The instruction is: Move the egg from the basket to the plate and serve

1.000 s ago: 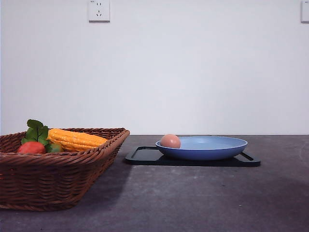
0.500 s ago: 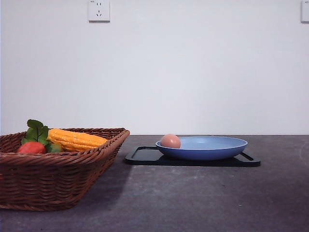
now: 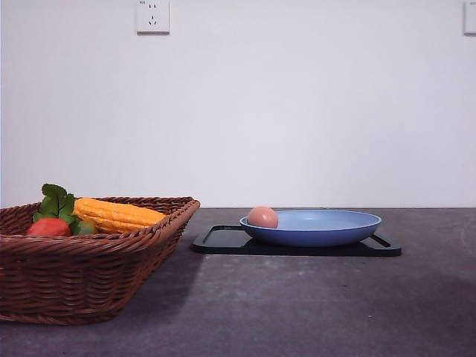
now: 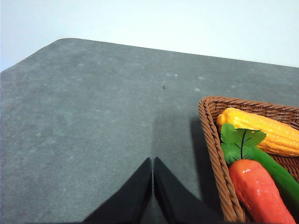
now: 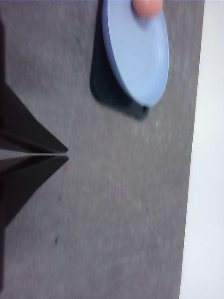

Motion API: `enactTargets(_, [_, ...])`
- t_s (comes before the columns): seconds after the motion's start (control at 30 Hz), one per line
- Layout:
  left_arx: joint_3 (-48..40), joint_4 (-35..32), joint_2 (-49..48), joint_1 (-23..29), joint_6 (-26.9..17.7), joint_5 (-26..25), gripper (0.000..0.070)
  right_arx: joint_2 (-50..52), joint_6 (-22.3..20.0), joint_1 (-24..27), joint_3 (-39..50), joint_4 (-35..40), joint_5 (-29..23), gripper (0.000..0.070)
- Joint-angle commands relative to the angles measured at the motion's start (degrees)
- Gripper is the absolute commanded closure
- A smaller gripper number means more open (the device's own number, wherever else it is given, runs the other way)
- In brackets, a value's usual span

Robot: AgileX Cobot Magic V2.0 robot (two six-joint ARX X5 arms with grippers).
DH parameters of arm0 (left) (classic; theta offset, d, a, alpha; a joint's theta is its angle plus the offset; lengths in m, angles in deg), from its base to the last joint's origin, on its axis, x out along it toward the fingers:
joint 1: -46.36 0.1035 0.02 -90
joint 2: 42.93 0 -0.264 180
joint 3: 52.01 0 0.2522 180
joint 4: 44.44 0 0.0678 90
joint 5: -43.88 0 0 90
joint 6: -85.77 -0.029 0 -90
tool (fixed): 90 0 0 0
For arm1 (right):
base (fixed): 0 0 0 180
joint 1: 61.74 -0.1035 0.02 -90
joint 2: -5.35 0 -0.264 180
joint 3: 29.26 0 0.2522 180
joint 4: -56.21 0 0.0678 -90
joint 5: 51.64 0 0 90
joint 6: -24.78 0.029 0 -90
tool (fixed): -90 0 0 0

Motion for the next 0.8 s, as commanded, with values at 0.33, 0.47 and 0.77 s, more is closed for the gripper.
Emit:
enactTargets(0.33, [-1.57,-0.87,-0.04,0.0,0.5,-0.42,0.07,-0.07,0.16,-3.24,0.37,-0.32,1.4,0.07])
enactTargets(0.47, [-1.57,-0.89,-0.04,0.0,0.5,-0.42,0.07,-0.07,0.1,-3.34,0.37,0.95,-0.96,0.07])
enactTargets(0.77, [-1.57,-0.87,-0.04,0.0,0.5,-0.42,0.07,-0.07,0.08,-3.34,0.37,4.76,-13.1,0.07])
